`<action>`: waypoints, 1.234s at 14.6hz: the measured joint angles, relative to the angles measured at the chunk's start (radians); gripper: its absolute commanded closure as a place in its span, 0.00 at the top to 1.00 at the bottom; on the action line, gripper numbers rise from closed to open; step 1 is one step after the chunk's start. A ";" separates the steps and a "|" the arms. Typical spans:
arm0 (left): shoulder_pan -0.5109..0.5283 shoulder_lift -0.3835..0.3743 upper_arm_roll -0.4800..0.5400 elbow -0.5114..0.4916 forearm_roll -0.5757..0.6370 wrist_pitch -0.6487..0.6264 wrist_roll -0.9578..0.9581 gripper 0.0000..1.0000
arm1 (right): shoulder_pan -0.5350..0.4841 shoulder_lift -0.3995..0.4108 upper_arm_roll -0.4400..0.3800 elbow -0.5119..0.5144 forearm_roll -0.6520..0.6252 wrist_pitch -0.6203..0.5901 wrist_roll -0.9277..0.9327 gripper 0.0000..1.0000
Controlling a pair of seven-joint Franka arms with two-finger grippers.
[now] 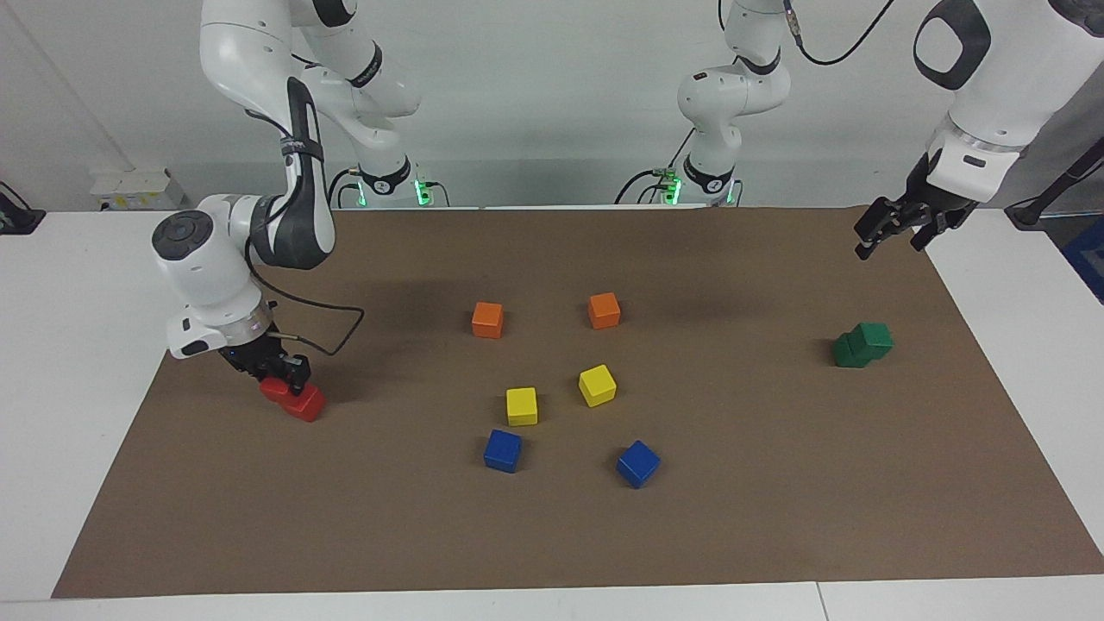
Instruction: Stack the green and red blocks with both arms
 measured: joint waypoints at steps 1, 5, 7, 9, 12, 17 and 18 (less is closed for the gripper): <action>-0.009 0.000 0.001 0.008 0.000 -0.018 -0.006 1.00 | 0.000 0.000 0.000 0.000 0.000 0.000 0.000 1.00; -0.054 -0.014 0.029 0.021 0.000 -0.046 -0.011 1.00 | 0.000 -0.001 0.000 0.000 0.000 0.001 0.000 1.00; -0.096 -0.017 0.072 0.021 0.000 -0.047 -0.011 1.00 | 0.002 -0.001 0.001 0.005 0.000 0.002 0.000 1.00; -0.107 -0.017 0.084 0.021 0.000 -0.047 -0.011 1.00 | 0.013 -0.003 0.005 0.030 0.000 -0.004 0.000 1.00; -0.109 -0.015 0.084 0.021 0.000 -0.048 -0.011 1.00 | 0.063 -0.014 0.013 0.131 0.000 -0.121 0.027 1.00; -0.116 -0.013 0.084 0.021 0.000 -0.051 -0.011 1.00 | 0.080 -0.087 0.047 0.238 -0.001 -0.303 -0.083 1.00; -0.116 -0.013 0.084 0.021 0.000 -0.052 -0.011 1.00 | 0.080 -0.113 0.048 0.239 -0.001 -0.351 -0.115 1.00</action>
